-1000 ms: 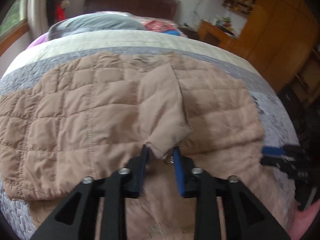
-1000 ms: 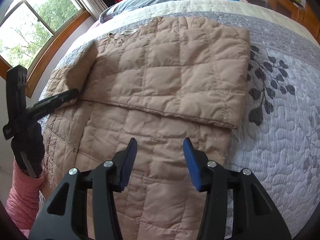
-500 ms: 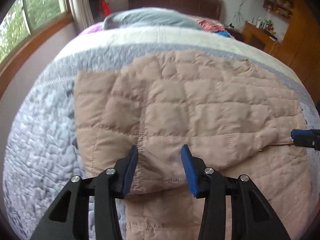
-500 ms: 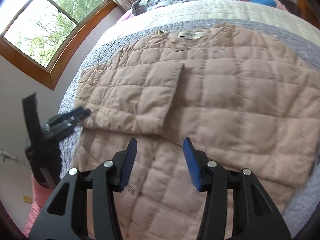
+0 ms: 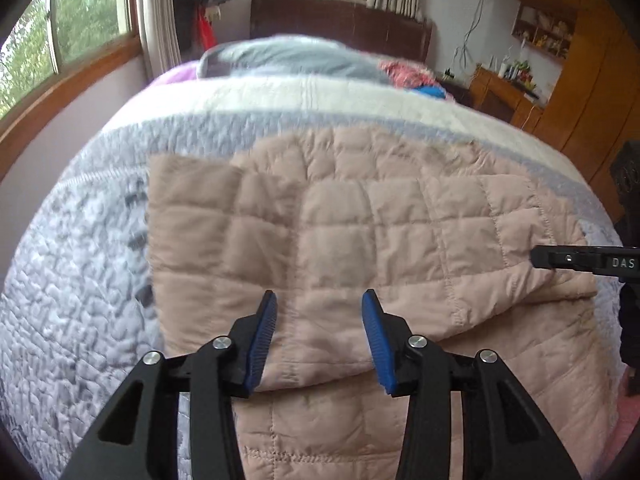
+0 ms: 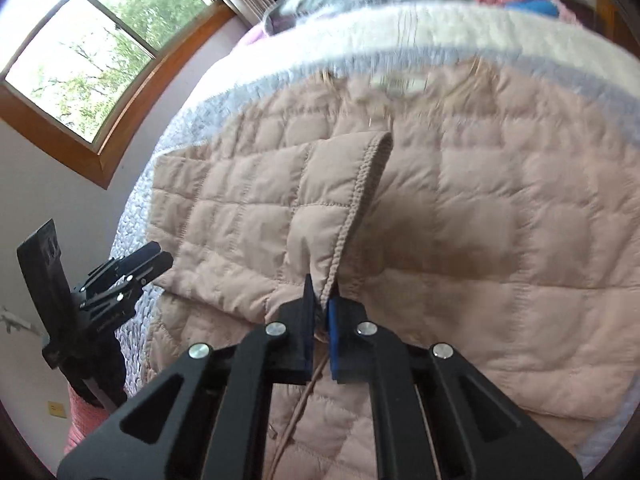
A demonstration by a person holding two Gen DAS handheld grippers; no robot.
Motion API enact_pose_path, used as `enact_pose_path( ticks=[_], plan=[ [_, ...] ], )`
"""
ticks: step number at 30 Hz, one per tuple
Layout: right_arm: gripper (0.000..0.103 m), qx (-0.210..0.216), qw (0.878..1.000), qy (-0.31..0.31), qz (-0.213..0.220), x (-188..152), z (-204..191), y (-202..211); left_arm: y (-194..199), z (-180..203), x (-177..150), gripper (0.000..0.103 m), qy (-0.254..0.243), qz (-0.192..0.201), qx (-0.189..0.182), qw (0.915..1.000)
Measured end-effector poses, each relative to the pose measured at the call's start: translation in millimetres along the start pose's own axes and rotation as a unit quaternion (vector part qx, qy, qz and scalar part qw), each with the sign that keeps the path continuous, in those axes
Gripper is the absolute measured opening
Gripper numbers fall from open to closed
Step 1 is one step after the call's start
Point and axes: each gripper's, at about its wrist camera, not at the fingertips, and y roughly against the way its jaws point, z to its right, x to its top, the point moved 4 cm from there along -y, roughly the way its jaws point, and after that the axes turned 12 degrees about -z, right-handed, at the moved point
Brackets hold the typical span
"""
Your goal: Fold large clothes
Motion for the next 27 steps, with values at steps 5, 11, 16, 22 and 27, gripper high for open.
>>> enact_pose_path(
  ticks=[5,11,16,22,27],
  plan=[
    [0.004,-0.060,0.996,0.002,0.066,-24,17,71,10,18,15,0.044,-0.013,0.018,0.000,0.9998],
    [0.004,-0.106,0.989,-0.057,0.090,-48,78,109,-27,39,24,0.044,-0.026,-0.014,0.002,0.9996],
    [0.004,-0.094,0.988,-0.105,0.060,-62,128,80,-68,41,22,0.042,-0.026,-0.056,0.006,0.9981],
    [0.006,-0.092,0.987,-0.126,0.028,-65,151,29,-78,36,19,0.043,-0.024,-0.057,-0.005,0.9981],
    [0.012,-0.118,0.985,-0.121,0.034,-66,139,38,-71,42,18,0.043,-0.031,-0.052,0.021,0.9979]
  ],
)
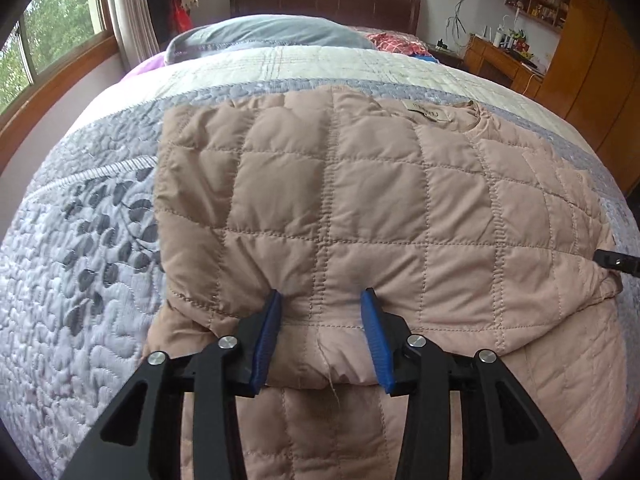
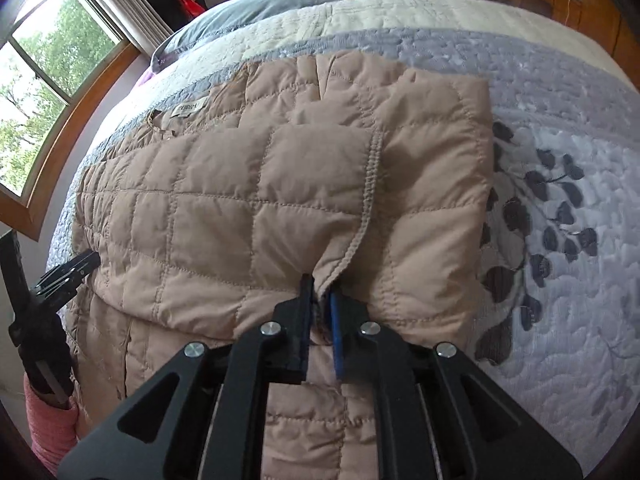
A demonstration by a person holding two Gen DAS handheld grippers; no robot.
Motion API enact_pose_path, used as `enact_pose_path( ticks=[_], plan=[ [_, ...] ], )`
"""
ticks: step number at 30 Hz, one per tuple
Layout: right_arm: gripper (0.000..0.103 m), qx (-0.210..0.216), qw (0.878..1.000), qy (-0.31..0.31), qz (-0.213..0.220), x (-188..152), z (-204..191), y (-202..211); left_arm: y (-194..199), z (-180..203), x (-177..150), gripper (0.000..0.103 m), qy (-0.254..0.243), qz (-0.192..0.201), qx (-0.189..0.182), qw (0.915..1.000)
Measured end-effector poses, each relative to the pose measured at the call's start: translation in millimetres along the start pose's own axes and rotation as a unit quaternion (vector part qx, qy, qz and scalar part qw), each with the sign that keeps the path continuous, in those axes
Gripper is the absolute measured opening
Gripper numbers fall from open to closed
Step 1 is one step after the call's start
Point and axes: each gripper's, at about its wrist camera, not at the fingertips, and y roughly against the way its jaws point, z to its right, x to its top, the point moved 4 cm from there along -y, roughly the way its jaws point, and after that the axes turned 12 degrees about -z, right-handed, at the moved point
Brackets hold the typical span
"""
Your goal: Fold large clothes
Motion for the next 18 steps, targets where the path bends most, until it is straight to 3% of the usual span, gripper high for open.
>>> enact_pose_path(
  ticks=[3,6,12,15,18],
  plan=[
    [0.013,-0.028,0.998,0.003,0.048,-8,-8,37,25,8,-7,0.041,-0.006,0.026,-0.005,0.9996],
    [0.013,-0.015,0.997,0.035,0.067,-11,-34,55,40,30,-11,0.041,-0.030,0.038,-0.012,0.9988],
    [0.013,0.009,0.995,0.096,0.020,-9,-97,15,13,63,-11,0.041,-0.061,0.012,0.003,0.9981],
    [0.010,-0.006,0.996,0.084,-0.019,-4,-96,-24,-6,61,-11,0.042,-0.059,0.001,-0.001,0.9982],
    [0.010,0.002,0.996,0.081,-0.031,1,-94,-36,-4,62,-12,0.042,-0.062,-0.001,-0.002,0.9981]
  ],
)
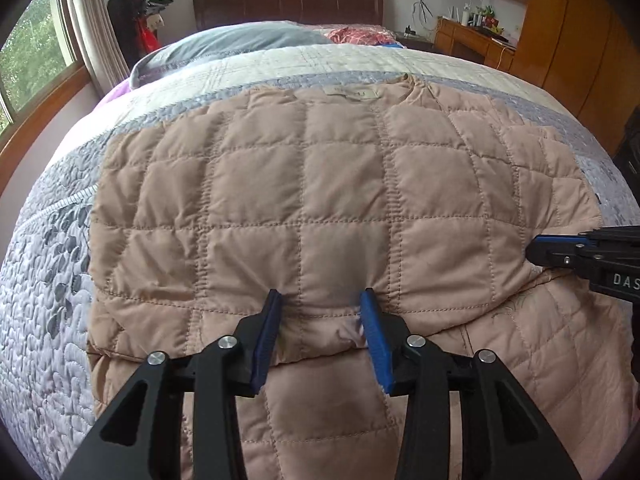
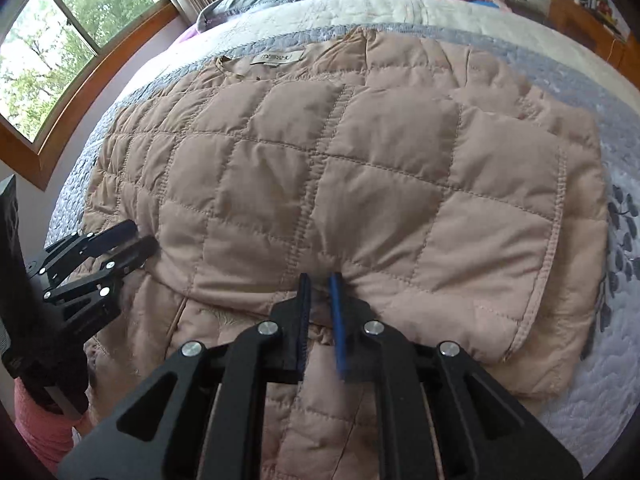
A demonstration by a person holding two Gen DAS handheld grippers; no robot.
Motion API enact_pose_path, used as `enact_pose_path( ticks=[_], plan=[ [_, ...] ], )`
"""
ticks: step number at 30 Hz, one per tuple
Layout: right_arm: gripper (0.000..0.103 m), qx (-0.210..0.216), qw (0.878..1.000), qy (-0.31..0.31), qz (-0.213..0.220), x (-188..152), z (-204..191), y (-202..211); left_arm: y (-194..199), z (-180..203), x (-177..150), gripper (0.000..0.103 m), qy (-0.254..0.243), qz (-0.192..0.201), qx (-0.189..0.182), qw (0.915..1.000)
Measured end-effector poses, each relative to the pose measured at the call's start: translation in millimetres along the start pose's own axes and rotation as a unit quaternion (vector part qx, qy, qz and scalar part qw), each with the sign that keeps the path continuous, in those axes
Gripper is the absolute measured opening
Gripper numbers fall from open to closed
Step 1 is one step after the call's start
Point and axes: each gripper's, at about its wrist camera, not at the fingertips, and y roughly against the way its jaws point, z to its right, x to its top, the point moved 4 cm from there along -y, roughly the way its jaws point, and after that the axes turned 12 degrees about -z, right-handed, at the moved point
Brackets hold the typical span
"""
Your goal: Fold large clothes
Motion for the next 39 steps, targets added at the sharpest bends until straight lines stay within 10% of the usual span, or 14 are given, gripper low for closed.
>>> enact_pose_path(
  ticks=[14,23,29,39],
  plan=[
    [0.014,-0.014,0.999,-0.037,0.032,79,18,19,-2,-36,91,0.042,0.053,0.003,0.005,0.9986],
    [0.022,0.011,0.998,-0.037,0.041,65,29,19,-6,-46,75,0.044,0.067,-0.020,-0.019,0.9974],
    [0.048,0.026,0.994,0.025,0.103,-33,26,92,69,-73,-10,0.054,0.038,0.017,-0.041,0.9983],
    [0.061,0.059,0.993,0.041,0.091,-235,44,105,115,-142,-216,0.073,0.092,-0.013,-0.037,0.9950]
  ],
)
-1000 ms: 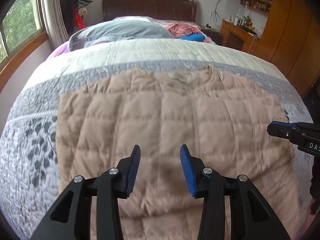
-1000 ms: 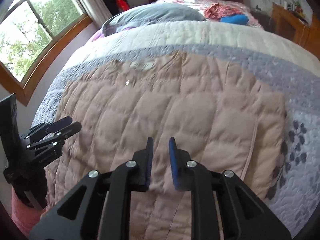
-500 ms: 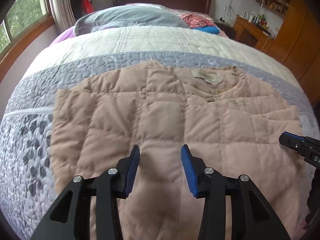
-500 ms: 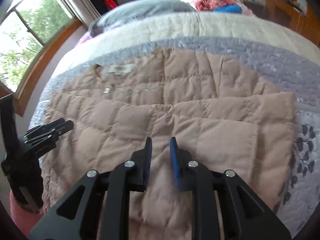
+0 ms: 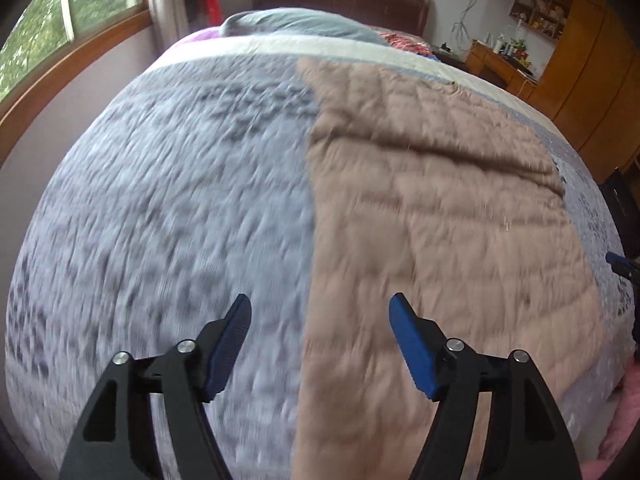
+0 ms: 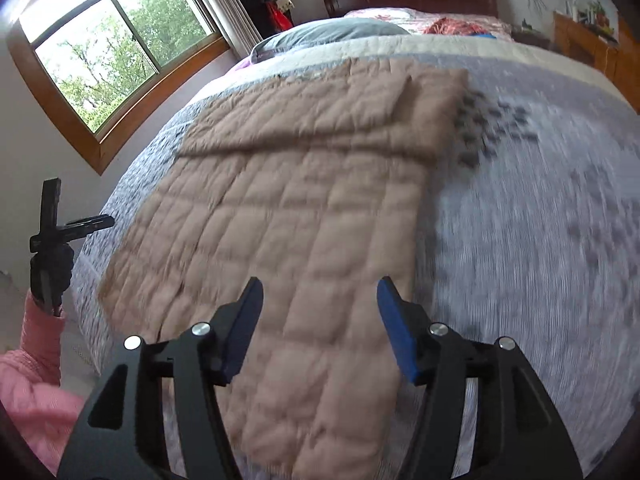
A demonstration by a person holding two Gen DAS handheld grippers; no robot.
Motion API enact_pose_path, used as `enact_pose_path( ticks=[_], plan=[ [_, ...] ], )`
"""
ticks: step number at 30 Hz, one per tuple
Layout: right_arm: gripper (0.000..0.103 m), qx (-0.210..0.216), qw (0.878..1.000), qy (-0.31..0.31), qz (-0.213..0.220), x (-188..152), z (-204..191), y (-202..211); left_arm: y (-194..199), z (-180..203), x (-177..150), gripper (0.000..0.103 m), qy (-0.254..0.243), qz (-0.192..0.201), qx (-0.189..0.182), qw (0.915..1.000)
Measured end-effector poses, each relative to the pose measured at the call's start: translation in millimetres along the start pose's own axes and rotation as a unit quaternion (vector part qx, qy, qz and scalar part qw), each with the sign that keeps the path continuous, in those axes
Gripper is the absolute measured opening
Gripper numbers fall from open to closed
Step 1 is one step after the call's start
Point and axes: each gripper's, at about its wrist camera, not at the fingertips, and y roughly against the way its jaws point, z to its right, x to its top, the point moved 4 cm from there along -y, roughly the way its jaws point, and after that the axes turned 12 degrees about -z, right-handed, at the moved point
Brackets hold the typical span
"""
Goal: Fold large clothes
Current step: 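Grasp the coat hem with the left gripper while the right gripper grasps the hem too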
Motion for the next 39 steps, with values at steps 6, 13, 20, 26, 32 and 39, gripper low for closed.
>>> enact_pose_path(
  ticks=[6,13,20,26,32,39],
  plan=[
    [0.063,0.006,0.999,-0.036,-0.018,-75,4,0,-7,-7,-78,0.074,0.049,-0.013,-0.070,0.9962],
    [0.063,-0.001,0.998,-0.062,-0.022,-98,15,-9,-21,3,-103,0.074,0.062,-0.011,-0.100,0.9930],
    [0.034,-0.009,0.997,-0.072,-0.026,-107,17,-21,-22,18,-108,0.068,0.051,-0.010,-0.111,0.9924],
    [0.013,0.004,0.998,-0.065,-0.024,-107,7,-21,-22,15,-114,0.017,0.074,-0.019,-0.158,0.9846],
    [0.009,0.010,0.999,-0.042,0.015,-118,-9,11,11,19,-130,0.013,0.068,0.017,-0.171,0.9827],
    [0.009,0.015,0.999,-0.022,0.028,-157,-24,34,40,32,-172,0.013,0.028,0.021,-0.146,0.9887]
  ],
)
